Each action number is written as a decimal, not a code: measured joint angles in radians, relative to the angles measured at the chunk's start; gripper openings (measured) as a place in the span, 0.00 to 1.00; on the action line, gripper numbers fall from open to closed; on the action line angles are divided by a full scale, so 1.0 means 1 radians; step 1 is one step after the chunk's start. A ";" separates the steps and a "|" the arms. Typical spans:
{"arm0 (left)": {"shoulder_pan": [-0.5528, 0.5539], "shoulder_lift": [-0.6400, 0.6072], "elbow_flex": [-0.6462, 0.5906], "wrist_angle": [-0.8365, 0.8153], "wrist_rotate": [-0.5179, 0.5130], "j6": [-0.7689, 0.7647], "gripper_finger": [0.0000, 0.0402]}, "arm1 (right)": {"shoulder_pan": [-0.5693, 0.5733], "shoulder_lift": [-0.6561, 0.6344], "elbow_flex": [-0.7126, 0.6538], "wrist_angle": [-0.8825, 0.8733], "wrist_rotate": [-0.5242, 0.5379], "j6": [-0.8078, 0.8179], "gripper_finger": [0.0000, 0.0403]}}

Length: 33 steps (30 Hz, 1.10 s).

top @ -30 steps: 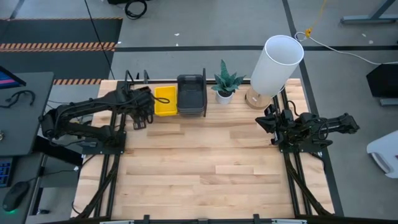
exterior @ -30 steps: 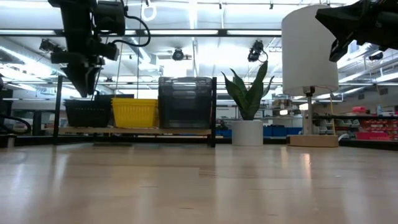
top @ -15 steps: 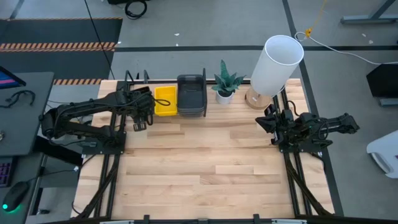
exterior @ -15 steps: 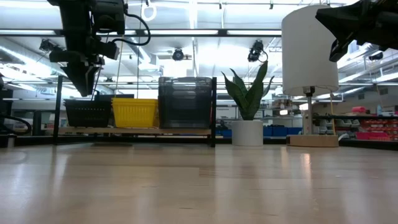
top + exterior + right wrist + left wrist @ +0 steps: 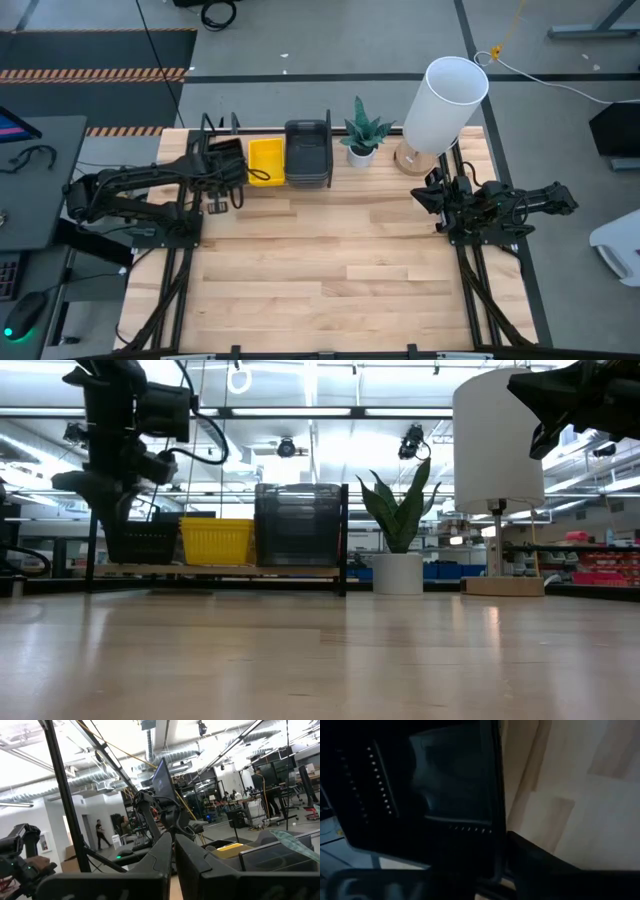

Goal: Stack baskets on shelf by color
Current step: Put the stacked black bins on the shelf, then return to Home Position

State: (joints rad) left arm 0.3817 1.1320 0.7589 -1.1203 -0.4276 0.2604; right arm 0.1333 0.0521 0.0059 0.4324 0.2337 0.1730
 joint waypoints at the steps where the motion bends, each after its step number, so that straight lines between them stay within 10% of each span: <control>1: 0.000 0.000 0.000 -0.003 -0.005 0.010 0.23 | 0.000 0.000 0.000 0.000 0.000 0.000 0.07; 12: 0.002 0.000 0.000 -0.090 -0.011 0.042 0.06 | 0.000 0.000 0.000 0.000 0.000 0.000 0.07; 33: -0.017 -0.002 0.114 -0.081 -0.014 -0.031 0.46 | 0.000 0.000 0.000 0.000 0.000 0.000 0.07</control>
State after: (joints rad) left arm 0.3647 1.1297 0.8729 -1.2018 -0.4418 0.2294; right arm 0.1333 0.0521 0.0060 0.4321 0.2337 0.1730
